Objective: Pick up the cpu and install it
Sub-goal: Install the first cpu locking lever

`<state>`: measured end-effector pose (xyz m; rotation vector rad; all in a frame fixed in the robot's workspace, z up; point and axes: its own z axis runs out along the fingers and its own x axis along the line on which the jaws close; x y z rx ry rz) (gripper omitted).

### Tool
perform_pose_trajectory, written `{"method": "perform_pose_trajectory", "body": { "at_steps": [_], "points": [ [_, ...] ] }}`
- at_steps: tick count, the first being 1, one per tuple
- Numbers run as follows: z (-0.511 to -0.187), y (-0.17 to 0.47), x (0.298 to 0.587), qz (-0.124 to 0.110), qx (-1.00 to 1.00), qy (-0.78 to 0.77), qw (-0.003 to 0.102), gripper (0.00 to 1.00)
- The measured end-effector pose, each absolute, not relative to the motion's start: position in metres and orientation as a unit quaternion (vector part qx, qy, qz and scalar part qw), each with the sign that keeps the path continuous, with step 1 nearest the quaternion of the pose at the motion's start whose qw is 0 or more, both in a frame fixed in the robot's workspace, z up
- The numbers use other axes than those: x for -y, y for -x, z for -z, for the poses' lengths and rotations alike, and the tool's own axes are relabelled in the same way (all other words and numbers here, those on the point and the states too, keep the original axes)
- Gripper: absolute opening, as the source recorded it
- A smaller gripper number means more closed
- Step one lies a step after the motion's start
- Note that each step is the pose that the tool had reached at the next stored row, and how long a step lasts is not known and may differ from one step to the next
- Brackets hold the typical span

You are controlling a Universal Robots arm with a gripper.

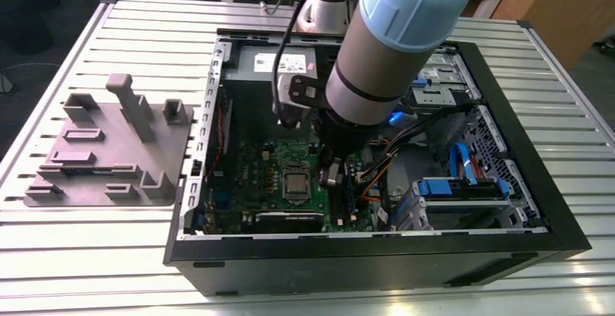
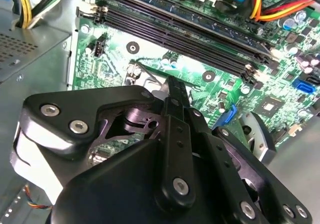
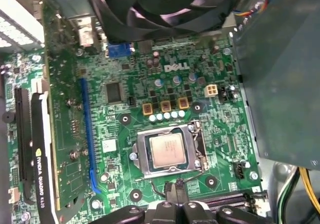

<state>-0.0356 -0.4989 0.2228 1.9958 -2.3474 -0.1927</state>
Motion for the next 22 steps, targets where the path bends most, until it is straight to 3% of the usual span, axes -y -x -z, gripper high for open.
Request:
{"method": "perform_pose_trajectory", "body": {
  "at_steps": [22],
  "points": [
    [-0.2149,0.0353,0.5023,0.061,0.745,-0.663,0.030,0.10]
  ]
}}
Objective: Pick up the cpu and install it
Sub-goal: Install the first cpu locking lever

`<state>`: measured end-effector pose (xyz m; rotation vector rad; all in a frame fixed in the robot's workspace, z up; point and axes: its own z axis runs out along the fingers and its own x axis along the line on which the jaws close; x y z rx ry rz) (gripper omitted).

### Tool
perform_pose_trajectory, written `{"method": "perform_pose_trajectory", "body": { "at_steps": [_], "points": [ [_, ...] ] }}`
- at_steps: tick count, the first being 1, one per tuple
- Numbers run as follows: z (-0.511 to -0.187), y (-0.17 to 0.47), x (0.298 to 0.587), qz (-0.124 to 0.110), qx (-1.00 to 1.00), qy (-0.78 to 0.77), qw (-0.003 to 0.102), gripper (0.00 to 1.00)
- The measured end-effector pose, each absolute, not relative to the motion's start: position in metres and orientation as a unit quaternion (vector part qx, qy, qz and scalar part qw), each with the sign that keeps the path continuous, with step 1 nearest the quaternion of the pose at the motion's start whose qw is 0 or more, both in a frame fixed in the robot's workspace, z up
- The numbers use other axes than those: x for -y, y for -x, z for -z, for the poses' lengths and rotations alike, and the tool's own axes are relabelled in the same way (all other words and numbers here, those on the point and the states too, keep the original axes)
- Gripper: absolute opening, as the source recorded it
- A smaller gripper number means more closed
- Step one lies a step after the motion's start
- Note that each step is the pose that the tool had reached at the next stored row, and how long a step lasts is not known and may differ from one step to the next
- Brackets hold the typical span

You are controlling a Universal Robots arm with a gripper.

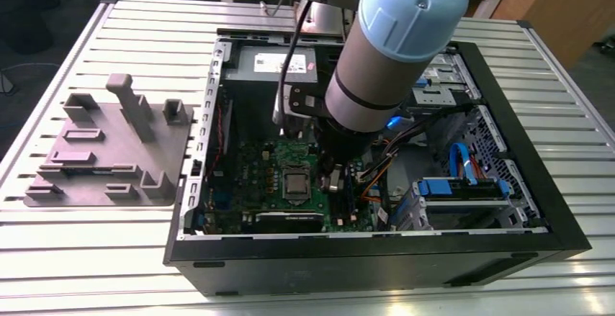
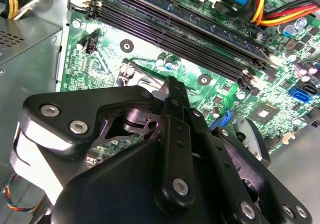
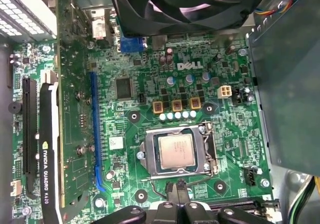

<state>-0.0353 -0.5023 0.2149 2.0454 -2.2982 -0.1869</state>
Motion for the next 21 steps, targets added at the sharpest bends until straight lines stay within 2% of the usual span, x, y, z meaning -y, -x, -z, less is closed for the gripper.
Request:
{"method": "perform_pose_trajectory", "body": {
  "at_steps": [21],
  "points": [
    [-0.2073,0.0353,0.5061,0.058,0.730,-0.680,0.033,0.10]
  ]
}}
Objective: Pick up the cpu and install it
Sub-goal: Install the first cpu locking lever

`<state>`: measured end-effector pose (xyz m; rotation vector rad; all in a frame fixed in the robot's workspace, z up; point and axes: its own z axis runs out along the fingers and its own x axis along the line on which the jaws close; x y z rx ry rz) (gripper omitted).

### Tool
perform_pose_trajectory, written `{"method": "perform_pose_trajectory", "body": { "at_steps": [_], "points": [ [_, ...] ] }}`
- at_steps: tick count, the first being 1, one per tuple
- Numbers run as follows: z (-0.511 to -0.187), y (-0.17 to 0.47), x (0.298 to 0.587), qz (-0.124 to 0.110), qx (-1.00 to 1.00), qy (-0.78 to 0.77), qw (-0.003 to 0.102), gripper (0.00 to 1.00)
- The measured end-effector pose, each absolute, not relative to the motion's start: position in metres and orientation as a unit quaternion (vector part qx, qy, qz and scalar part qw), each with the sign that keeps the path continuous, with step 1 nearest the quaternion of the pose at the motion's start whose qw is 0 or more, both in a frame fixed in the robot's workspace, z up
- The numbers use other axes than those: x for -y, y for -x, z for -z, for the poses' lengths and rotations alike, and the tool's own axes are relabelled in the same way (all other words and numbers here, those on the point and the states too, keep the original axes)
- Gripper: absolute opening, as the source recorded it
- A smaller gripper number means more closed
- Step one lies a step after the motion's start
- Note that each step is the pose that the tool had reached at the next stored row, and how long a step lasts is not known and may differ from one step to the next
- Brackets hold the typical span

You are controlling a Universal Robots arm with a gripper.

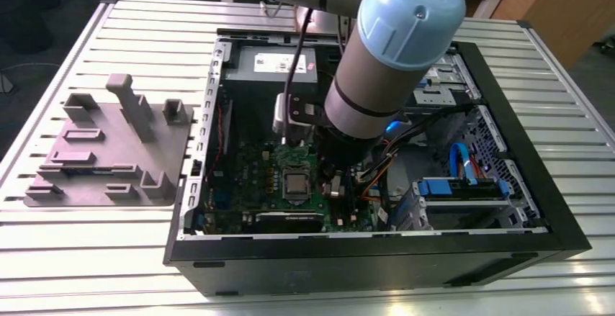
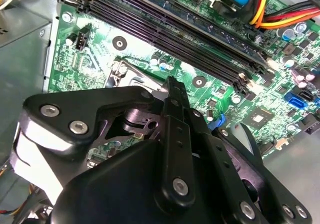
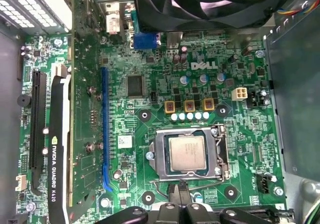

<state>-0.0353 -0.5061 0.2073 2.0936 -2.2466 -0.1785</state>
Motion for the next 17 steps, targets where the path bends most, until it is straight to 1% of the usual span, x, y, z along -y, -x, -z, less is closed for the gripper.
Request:
{"method": "perform_pose_trajectory", "body": {
  "at_steps": [17],
  "points": [
    [-0.1973,0.0353,0.5102,0.056,0.723,-0.688,0.035,0.10]
  ]
}}
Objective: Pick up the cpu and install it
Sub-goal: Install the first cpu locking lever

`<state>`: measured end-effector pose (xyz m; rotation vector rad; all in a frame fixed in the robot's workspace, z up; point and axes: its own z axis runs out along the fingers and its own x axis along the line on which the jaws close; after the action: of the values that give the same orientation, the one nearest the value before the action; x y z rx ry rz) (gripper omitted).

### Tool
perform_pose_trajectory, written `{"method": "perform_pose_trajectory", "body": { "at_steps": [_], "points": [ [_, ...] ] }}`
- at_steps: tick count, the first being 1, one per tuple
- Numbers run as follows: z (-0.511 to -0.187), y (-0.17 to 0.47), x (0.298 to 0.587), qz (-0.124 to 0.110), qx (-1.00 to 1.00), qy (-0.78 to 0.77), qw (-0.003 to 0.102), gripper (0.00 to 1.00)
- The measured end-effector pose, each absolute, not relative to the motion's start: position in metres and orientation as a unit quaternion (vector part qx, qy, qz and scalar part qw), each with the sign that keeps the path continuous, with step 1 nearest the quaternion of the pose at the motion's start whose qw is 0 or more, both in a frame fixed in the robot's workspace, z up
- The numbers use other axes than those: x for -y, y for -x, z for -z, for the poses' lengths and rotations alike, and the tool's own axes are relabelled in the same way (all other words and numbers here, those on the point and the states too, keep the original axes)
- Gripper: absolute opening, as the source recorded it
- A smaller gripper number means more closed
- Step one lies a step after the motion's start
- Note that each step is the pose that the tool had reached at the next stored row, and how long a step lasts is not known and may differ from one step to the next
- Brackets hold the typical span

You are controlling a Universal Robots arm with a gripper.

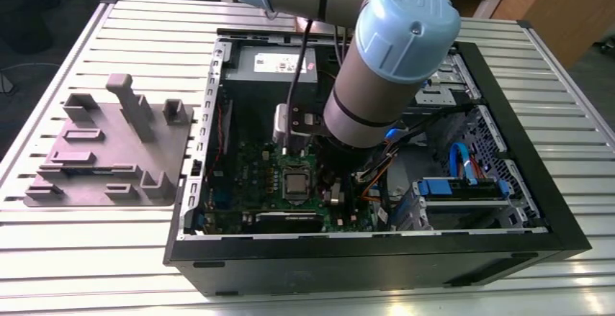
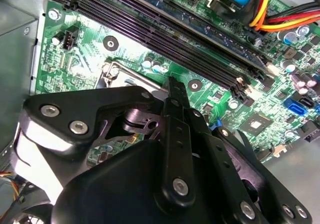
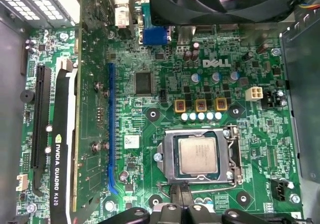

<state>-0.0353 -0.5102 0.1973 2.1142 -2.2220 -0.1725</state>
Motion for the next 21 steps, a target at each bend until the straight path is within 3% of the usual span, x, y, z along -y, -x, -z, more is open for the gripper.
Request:
{"method": "perform_pose_trajectory", "body": {
  "at_steps": [21],
  "points": [
    [-0.1898,0.0353,0.5102,0.056,0.717,-0.694,0.035,0.10]
  ]
}}
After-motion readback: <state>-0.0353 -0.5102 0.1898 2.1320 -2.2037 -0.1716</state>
